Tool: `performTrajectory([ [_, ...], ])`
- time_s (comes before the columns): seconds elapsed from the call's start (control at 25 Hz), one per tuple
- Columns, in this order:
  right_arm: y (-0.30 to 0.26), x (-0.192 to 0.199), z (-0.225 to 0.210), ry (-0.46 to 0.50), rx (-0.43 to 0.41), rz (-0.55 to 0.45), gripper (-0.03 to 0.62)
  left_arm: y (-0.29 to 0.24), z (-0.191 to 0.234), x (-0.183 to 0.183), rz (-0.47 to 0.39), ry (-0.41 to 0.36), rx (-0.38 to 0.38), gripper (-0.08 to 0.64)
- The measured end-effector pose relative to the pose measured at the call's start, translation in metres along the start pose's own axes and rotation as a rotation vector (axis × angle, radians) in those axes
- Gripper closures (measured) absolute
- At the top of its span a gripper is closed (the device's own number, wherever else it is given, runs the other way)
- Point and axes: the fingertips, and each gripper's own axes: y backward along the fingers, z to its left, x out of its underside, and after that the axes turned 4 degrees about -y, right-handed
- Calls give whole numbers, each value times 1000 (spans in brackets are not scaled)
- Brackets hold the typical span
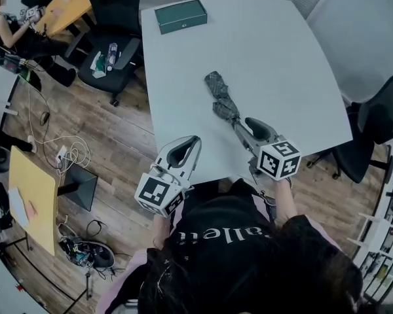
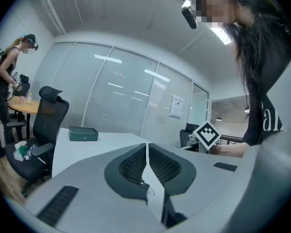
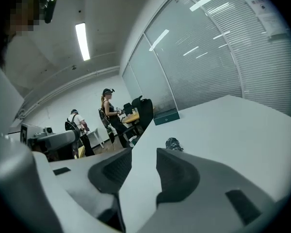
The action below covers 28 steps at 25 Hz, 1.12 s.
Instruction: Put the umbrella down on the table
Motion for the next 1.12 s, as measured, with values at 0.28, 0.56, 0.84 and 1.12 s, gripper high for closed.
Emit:
performTrajectory([
  [0.28, 31, -9, 15, 18, -64, -50, 478, -12, -21, -2, -1, -5, -23, 526],
  [0.56, 58, -10, 20, 30, -137, -61, 547, -20, -54, -6, -8, 7, -43, 526],
  [0.84, 70, -10, 27, 69, -180, -60, 561, -22, -67, -7, -4, 10, -58, 526],
  [1.12, 73, -9, 29, 97, -195, -58, 565, -24, -71, -10, -3, -5, -64, 526],
])
